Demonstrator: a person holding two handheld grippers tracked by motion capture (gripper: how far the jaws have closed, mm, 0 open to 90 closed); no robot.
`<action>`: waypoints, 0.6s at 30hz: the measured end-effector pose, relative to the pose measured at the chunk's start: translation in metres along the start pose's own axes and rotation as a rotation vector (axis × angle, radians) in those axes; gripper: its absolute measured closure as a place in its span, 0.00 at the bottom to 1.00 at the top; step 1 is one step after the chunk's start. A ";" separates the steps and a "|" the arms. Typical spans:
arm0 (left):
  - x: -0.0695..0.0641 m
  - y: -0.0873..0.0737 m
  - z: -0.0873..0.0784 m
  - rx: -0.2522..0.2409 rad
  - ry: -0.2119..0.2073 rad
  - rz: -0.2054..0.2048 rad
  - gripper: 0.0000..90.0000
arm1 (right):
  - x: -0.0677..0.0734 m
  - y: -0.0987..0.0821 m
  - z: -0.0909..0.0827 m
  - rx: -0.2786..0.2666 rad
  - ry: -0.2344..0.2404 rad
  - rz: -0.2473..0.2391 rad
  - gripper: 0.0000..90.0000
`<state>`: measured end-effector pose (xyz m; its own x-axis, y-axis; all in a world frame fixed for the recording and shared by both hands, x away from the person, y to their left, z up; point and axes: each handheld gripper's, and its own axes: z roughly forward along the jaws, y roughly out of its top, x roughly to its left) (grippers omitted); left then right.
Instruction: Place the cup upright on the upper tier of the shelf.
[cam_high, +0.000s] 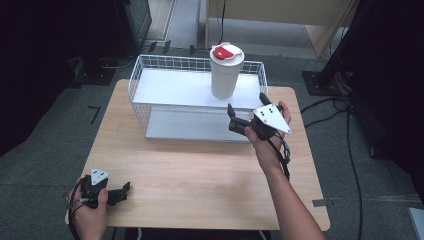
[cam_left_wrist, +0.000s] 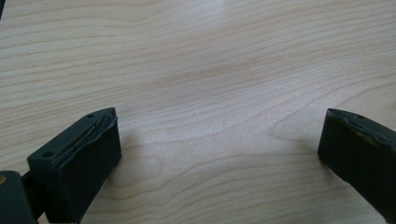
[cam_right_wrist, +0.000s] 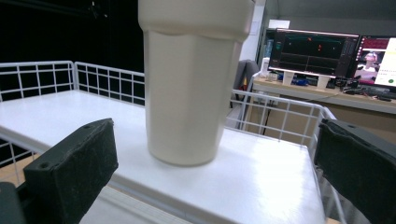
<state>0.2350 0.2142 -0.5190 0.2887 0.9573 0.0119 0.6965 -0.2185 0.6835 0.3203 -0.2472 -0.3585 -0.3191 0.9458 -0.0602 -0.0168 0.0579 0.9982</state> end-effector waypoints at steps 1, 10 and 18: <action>0.000 0.000 0.000 0.000 0.000 0.000 0.00 | -0.003 -0.004 -0.008 -0.002 -0.005 -0.008 0.00; 0.000 0.000 0.000 0.002 -0.001 0.000 0.00 | -0.016 -0.021 -0.038 0.009 -0.019 -0.014 0.00; 0.000 0.000 0.000 0.000 -0.001 -0.001 0.00 | -0.027 -0.043 -0.061 0.040 -0.041 -0.024 0.00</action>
<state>0.2349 0.2141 -0.5190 0.2882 0.9575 0.0102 0.6970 -0.2171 0.6834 0.2719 -0.2950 -0.3998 -0.2803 0.9561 -0.0850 0.0142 0.0927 0.9956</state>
